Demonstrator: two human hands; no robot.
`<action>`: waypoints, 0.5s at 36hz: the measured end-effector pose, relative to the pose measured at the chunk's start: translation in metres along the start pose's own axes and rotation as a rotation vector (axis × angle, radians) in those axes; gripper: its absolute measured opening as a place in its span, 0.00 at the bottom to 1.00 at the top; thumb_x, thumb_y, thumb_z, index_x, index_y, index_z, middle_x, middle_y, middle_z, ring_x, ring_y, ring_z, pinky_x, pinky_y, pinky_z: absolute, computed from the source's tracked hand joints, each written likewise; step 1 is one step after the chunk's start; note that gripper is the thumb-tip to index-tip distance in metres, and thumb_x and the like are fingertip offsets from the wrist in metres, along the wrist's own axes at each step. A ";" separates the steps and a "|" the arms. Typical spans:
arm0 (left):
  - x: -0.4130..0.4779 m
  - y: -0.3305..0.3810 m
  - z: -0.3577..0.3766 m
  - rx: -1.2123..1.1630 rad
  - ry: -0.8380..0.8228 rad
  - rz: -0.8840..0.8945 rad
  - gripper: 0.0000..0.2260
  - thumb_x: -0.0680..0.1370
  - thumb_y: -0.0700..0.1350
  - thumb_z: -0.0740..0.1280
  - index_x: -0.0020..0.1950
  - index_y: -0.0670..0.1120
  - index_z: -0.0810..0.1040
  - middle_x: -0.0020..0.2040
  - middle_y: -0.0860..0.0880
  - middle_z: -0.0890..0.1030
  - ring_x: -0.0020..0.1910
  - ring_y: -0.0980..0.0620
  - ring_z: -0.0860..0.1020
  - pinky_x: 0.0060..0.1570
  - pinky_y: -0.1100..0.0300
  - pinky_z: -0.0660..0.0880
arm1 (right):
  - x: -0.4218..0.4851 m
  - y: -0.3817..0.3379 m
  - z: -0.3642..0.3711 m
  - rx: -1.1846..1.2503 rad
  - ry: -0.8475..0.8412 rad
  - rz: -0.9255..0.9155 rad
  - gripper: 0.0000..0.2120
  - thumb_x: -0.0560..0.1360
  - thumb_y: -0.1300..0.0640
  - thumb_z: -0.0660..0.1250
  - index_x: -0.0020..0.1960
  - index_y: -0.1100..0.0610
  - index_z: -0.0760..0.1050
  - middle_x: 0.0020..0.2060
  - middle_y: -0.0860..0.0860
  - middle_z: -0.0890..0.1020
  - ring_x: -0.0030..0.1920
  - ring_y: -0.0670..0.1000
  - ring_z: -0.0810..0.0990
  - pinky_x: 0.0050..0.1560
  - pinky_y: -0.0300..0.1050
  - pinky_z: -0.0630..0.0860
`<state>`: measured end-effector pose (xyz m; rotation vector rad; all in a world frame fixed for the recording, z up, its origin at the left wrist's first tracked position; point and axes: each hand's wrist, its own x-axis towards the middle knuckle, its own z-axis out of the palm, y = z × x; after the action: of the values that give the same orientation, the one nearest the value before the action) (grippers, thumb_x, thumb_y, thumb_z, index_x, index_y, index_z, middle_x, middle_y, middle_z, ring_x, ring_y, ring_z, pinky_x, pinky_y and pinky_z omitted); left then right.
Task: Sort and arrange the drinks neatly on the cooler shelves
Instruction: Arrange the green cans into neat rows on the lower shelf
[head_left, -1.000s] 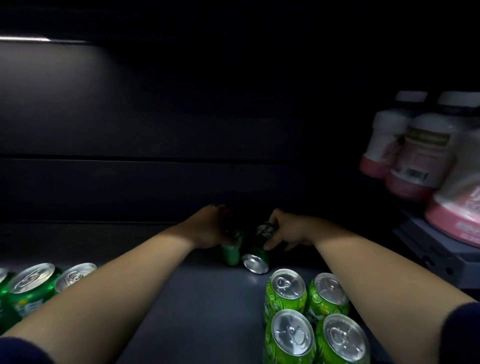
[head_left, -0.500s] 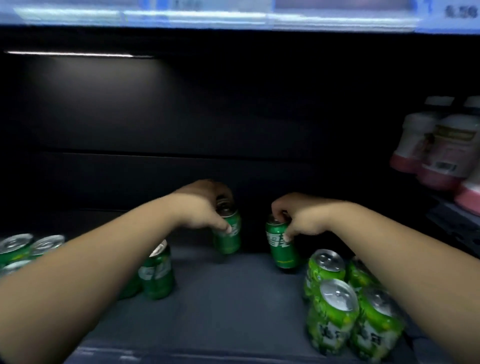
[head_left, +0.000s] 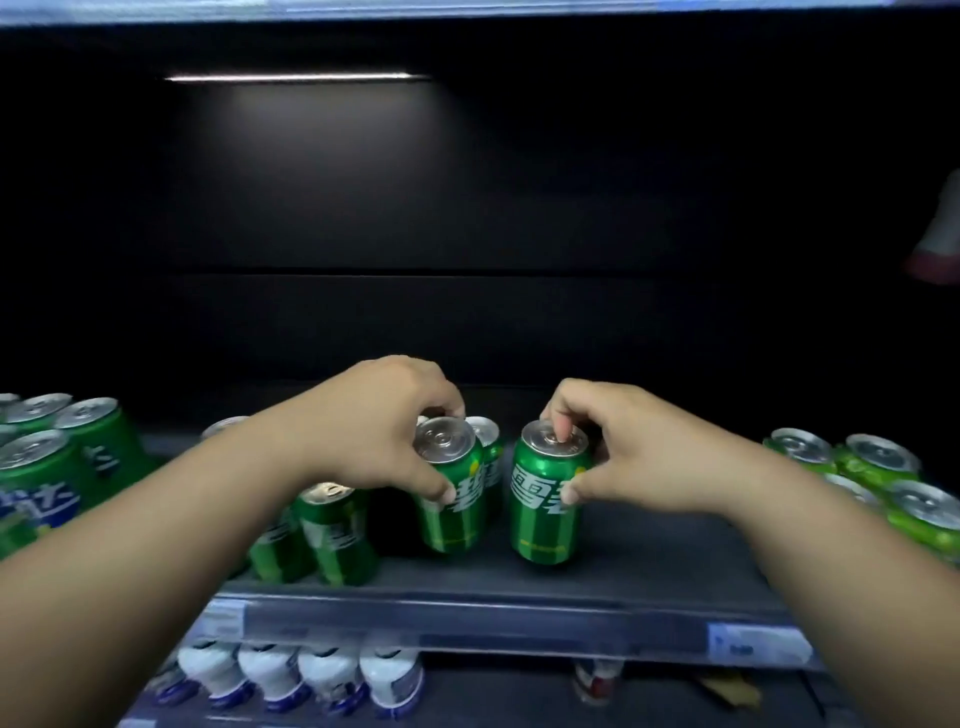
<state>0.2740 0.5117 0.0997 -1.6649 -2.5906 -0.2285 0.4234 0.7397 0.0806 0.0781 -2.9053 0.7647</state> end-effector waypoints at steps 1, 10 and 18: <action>-0.005 -0.006 0.003 0.002 0.001 -0.001 0.29 0.58 0.70 0.74 0.54 0.58 0.78 0.49 0.61 0.75 0.51 0.59 0.73 0.52 0.55 0.74 | 0.002 -0.005 0.009 -0.003 0.012 0.013 0.23 0.64 0.54 0.82 0.44 0.46 0.68 0.45 0.45 0.78 0.40 0.43 0.73 0.40 0.42 0.73; -0.028 -0.043 0.032 -0.039 0.004 0.002 0.31 0.59 0.68 0.73 0.58 0.58 0.79 0.52 0.58 0.77 0.55 0.52 0.74 0.57 0.52 0.73 | 0.018 -0.031 0.088 0.071 0.097 0.103 0.24 0.65 0.60 0.81 0.46 0.43 0.70 0.50 0.42 0.76 0.51 0.45 0.76 0.49 0.44 0.77; -0.033 -0.054 0.058 -0.097 0.014 0.065 0.32 0.64 0.61 0.77 0.66 0.57 0.77 0.62 0.58 0.79 0.64 0.52 0.72 0.66 0.52 0.68 | 0.011 -0.020 0.116 0.357 0.255 0.198 0.32 0.67 0.66 0.78 0.59 0.37 0.71 0.61 0.39 0.77 0.62 0.38 0.77 0.63 0.41 0.77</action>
<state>0.2414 0.4686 0.0332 -1.7680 -2.5496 -0.3663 0.4009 0.6649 -0.0084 -0.2563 -2.5324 1.2209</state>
